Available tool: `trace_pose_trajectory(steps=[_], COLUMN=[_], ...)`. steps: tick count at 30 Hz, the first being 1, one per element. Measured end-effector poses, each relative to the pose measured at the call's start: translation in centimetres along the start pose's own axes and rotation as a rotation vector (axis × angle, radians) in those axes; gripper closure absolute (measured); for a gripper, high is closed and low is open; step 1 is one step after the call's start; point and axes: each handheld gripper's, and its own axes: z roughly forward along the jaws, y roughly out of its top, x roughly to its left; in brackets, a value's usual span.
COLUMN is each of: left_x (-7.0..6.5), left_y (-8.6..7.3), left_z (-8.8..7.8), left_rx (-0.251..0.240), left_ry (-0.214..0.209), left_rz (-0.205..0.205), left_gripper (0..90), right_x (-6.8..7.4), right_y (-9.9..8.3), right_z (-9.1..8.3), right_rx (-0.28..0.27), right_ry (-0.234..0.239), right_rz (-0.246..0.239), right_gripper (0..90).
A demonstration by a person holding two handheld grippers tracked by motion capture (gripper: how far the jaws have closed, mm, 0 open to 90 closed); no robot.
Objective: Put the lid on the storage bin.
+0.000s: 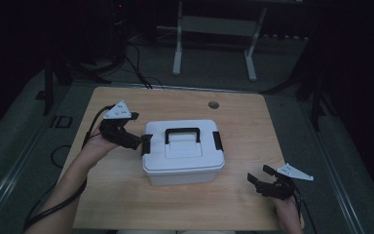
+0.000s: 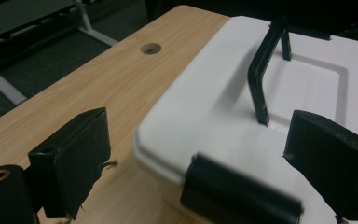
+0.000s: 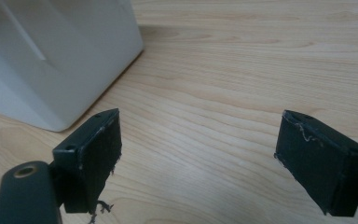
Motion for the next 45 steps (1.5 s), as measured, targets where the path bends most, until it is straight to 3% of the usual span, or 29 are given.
trace_pose_trajectory(steps=[21, 32, 36, 37, 40, 45], left_x=[0.6, 0.1, 0.0, -0.1, -0.5, -0.7], left_y=[-6.6, -11.4, -12.8, -13.2, -14.5, -15.7], left_z=[-4.0, -3.7, -3.5, -3.4, -2.8, -2.5], left_rx=[-0.052, -0.025, -0.038, -0.039, -0.005, 0.002], left_ry=[0.077, 0.122, 0.139, 0.142, 0.174, 0.186], left_rz=[-0.092, -0.155, -0.185, -0.194, -0.206, -0.232], left_gripper=[6.7, 6.7, 6.7, 6.6, 2.3, 2.3], right_x=[-0.1, 0.0, -0.1, -0.2, -0.1, -0.2], right_y=[-0.2, -0.2, -0.3, -0.4, -0.4, -0.6], right_z=[-0.1, -0.3, -0.3, -0.3, -0.4, -0.4], right_rx=[-0.005, -0.033, -0.033, -0.031, -0.027, -0.027], right_ry=[-0.017, -0.015, -0.044, -0.075, -0.112, -0.13], right_rz=[0.0, -0.011, 0.005, 0.018, -0.009, -0.006], right_gripper=[14.0, 14.1, 14.0, 14.0, 14.0, 14.0])
